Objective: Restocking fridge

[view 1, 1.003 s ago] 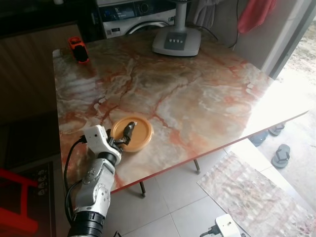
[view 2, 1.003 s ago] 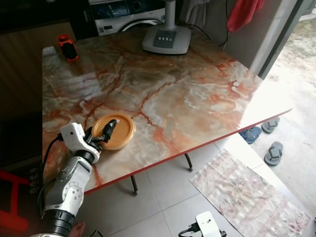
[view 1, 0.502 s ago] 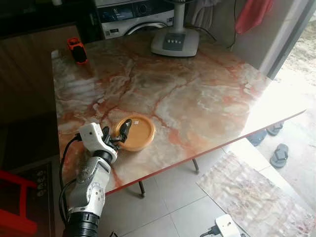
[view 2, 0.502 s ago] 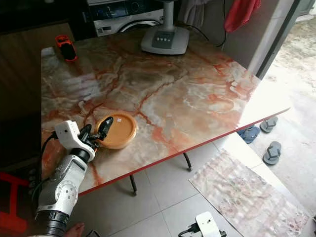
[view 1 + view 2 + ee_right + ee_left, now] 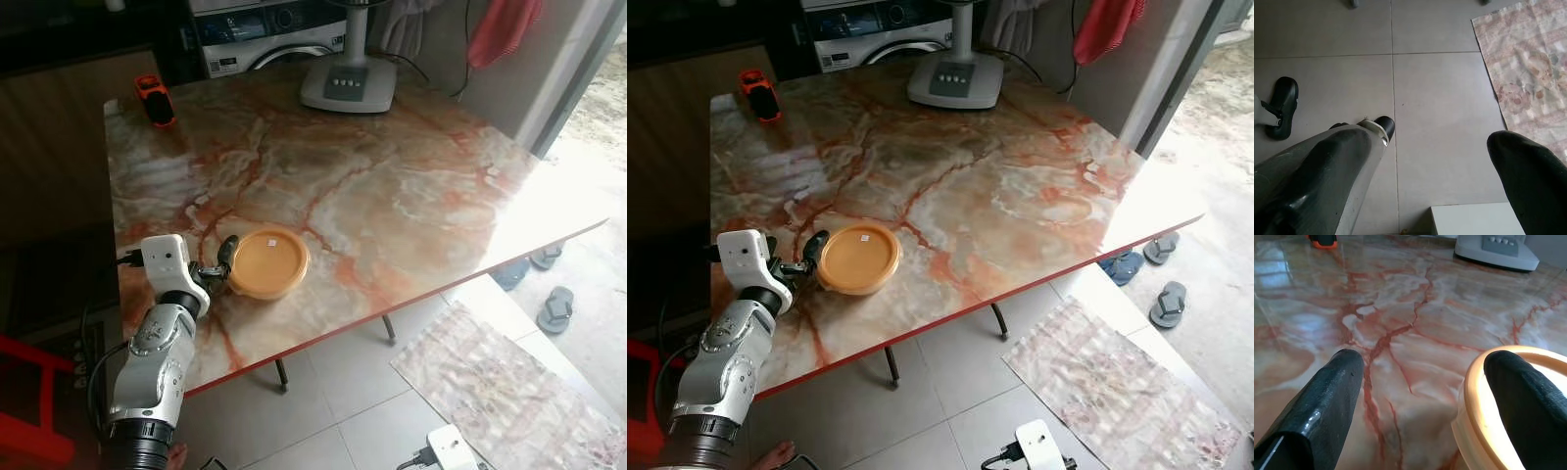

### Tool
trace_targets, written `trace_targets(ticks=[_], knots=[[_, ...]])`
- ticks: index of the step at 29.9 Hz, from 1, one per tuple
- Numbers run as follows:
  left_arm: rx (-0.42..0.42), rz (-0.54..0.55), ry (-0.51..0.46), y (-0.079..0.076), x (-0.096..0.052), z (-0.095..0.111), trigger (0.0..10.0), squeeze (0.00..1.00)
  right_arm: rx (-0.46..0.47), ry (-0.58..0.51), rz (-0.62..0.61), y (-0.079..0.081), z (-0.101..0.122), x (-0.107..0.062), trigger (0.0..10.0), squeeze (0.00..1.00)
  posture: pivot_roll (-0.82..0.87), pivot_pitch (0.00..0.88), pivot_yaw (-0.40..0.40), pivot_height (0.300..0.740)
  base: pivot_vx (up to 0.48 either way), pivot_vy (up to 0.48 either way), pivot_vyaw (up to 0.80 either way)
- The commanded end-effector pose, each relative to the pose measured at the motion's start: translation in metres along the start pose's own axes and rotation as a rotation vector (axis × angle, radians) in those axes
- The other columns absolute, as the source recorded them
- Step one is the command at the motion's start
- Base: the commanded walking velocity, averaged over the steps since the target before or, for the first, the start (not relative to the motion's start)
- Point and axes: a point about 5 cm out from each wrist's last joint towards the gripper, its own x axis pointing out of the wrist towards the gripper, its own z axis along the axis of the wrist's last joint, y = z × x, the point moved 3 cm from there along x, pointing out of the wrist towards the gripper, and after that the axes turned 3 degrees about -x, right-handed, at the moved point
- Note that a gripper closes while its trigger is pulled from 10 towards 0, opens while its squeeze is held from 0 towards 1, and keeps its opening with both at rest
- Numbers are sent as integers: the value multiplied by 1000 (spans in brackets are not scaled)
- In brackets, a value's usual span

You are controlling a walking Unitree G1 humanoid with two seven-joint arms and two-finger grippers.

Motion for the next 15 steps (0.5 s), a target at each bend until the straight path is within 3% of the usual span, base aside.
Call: trace_targets(ticks=[1,6,10,13,15], knots=[[2,-5,30,-2,-3,-6,10000,0,1,8,3,2,-4,-1,10000,0,-25,59,5,740,0,0,0],[-18,-69,50,-9,-4,-6,10000,0,8,7,-1,2,-4,-1,10000,0,-27,58,6,740,0,0,0],[79,-58,75,-1,-2,0,10000,0,13,8,-5,1,-5,-1,10000,0,-27,58,6,740,0,0,0],[127,-127,44,-3,1,23,10000,0,14,8,-5,1,-5,-1,10000,0,-27,58,6,740,0,0,0],[212,-247,28,-10,3,44,10000,0,15,9,-6,2,-5,-1,10000,0,-14,67,5,740,0,0,0]])
